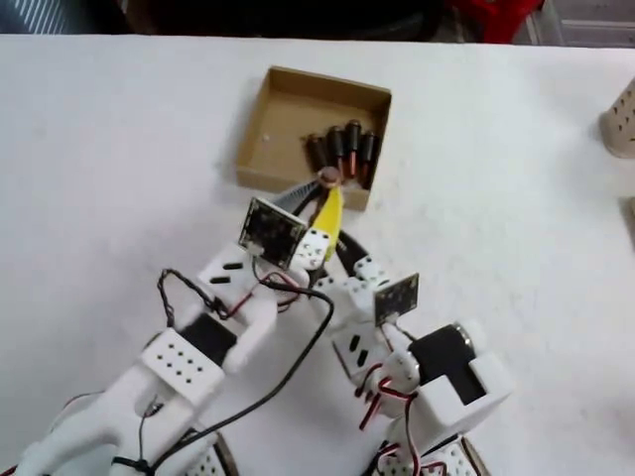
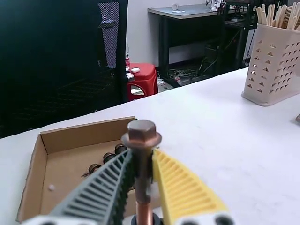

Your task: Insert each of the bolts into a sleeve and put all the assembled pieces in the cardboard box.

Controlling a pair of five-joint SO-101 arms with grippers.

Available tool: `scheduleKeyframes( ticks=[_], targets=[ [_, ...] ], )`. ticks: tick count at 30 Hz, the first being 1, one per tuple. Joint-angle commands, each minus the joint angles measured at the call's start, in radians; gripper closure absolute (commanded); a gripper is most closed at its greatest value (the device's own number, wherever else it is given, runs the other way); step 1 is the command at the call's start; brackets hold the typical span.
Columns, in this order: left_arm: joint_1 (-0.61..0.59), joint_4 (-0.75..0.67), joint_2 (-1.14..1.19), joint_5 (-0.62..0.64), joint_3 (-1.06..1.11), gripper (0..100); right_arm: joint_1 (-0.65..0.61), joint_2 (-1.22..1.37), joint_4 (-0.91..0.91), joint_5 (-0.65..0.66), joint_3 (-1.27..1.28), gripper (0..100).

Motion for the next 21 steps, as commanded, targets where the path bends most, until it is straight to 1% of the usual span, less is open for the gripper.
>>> scheduleKeyframes(
  ticks=[1,5,7,10,15,21],
  targets=[
    [-0.001,0.011,-0.01,0.008,-0.034,98,0.033,-0.01,-0.007,0.002,-0.025,98.1],
    [-0.001,0.127,-0.088,0.002,-0.034,98,0.056,-0.018,-0.007,0.002,-0.025,98.1],
    [-0.001,0.18,-0.125,-0.025,-0.034,98,0.058,-0.012,-0.031,0.0,-0.025,98.1],
    [-0.002,0.222,-0.157,-0.101,-0.034,98,0.059,-0.01,-0.062,-0.003,-0.02,98.1],
    [-0.028,0.279,-0.157,-0.178,-0.034,98,0.059,-0.01,-0.061,0.0,-0.018,98.1],
    [-0.028,0.333,-0.156,-0.282,-0.034,98,0.053,-0.019,-0.062,0.0,0.014,98.2]
  ],
)
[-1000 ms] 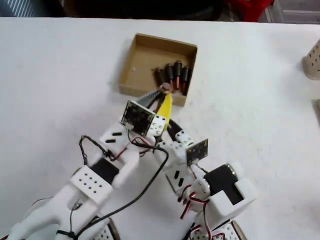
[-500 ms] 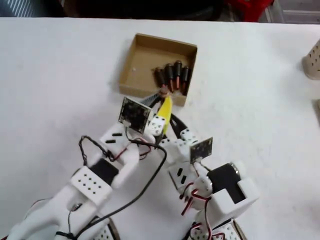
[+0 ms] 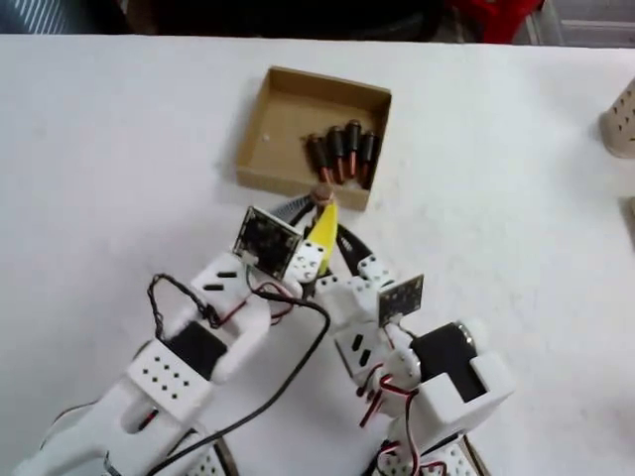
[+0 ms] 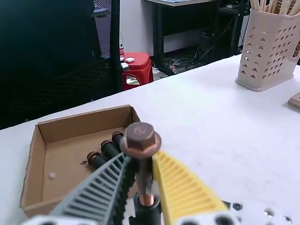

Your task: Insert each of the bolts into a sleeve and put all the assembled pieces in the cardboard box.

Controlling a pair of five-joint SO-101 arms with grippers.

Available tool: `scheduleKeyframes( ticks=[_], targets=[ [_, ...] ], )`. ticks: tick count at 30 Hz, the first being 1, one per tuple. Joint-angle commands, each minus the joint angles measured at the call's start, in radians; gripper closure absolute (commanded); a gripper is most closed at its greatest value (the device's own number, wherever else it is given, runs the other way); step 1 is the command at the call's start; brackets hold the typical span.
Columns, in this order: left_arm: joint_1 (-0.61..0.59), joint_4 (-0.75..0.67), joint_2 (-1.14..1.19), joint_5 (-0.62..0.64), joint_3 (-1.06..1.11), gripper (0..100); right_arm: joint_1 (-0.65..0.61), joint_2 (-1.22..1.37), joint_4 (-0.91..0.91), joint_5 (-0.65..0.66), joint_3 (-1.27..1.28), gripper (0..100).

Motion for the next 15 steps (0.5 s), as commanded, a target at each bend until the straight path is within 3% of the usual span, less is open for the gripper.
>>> scheduleKeyframes(
  ticks=[1,7,15],
  targets=[
    [-0.031,0.052,-0.027,-0.072,-0.032,98,0.028,-0.021,-0.03,-0.003,0.002,98.2],
    [-0.031,0.117,-0.027,-0.141,-0.029,97,0.028,-0.021,-0.085,-0.003,0.037,98.2],
    [-0.031,0.032,-0.027,-0.276,0.081,97,0.028,-0.021,-0.094,-0.003,0.044,98.2]
  ],
)
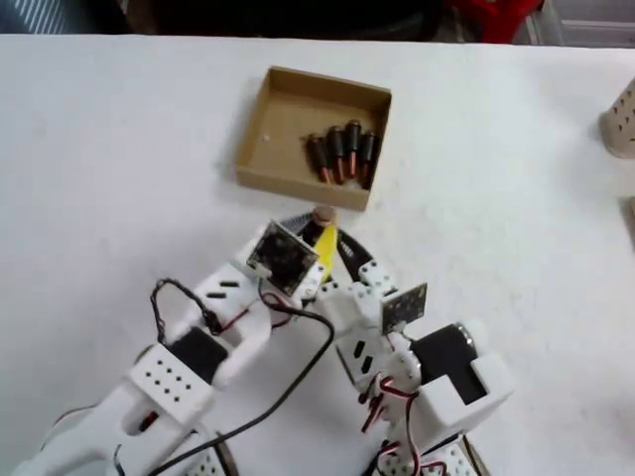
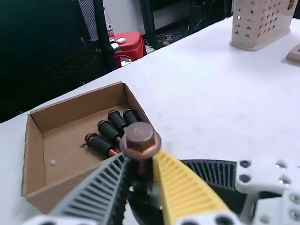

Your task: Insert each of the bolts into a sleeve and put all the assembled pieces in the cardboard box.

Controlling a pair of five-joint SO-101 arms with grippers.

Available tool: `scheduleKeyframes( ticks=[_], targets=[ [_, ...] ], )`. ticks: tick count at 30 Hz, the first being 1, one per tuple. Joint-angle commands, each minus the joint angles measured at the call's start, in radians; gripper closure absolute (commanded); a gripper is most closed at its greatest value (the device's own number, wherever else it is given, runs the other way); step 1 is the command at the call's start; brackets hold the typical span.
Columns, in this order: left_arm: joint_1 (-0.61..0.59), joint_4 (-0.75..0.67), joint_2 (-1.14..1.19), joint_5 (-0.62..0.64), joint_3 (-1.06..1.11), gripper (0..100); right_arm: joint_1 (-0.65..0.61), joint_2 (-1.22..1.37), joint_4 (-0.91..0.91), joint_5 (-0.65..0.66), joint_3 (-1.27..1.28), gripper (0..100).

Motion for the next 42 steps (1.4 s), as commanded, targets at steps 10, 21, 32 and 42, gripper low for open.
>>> scheduleKeyframes(
  ticks=[10,21,32,42],
  targets=[
    [-0.035,-0.037,-0.015,-0.044,0.046,95,0.035,-0.018,-0.035,-0.003,0.003,98.2],
    [-0.035,-0.029,-0.015,-0.038,0.046,64,0.036,-0.018,-0.035,-0.003,0.003,98.2],
    [-0.031,-0.037,-0.025,-0.038,0.038,63,0.031,-0.015,-0.033,-0.003,-0.003,98.2],
    [-0.035,0.069,-0.384,-0.038,0.032,67,0.031,-0.01,-0.028,-0.003,-0.005,98.2]
  ],
)
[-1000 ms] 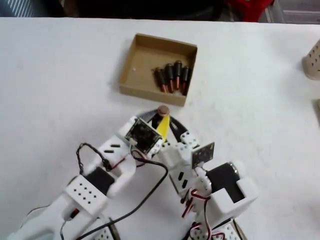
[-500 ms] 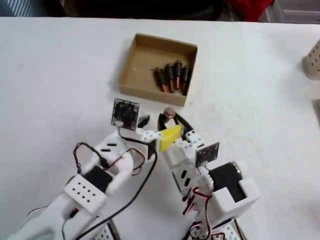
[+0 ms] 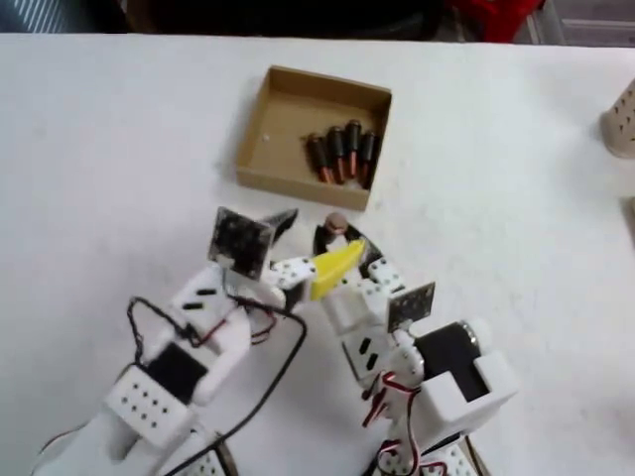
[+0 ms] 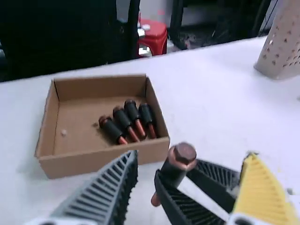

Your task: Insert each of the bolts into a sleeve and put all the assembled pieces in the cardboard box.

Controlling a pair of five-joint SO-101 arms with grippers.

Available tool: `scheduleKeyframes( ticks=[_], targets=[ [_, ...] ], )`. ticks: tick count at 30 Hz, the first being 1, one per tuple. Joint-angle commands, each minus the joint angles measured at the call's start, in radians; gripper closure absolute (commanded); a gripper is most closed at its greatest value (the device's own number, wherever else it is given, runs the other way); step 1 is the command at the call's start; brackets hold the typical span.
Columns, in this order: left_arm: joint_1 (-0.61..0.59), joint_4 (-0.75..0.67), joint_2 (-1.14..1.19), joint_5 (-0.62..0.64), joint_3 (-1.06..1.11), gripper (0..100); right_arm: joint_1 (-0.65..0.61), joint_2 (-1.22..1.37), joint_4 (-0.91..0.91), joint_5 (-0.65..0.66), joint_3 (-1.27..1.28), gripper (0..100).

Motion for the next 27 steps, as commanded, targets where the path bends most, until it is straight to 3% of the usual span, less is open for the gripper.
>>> scheduleKeyframes(
  ticks=[1,7,13,17,23,27],
  targets=[
    [-0.005,0.114,-0.223,-0.003,-0.018,70,0.004,-0.013,-0.027,-0.002,-0.006,98.2],
    [-0.048,0.203,-0.46,-0.009,-0.017,99,0.004,-0.012,-0.025,-0.002,-0.006,98.2],
    [-0.278,0.393,-0.677,-0.011,-0.015,94,0.008,-0.012,-0.025,-0.002,0.002,98.2],
    [-0.463,0.509,-0.668,-0.012,-0.003,94,0.008,-0.012,-0.025,-0.002,0.002,98.2],
    [-0.72,0.514,-0.668,-0.012,0.143,94,0.012,-0.019,-0.025,-0.002,0.003,98.2],
    [-0.816,0.459,-0.668,-0.054,0.295,94,0.012,-0.019,-0.025,-0.002,0.003,98.2]
  ],
)
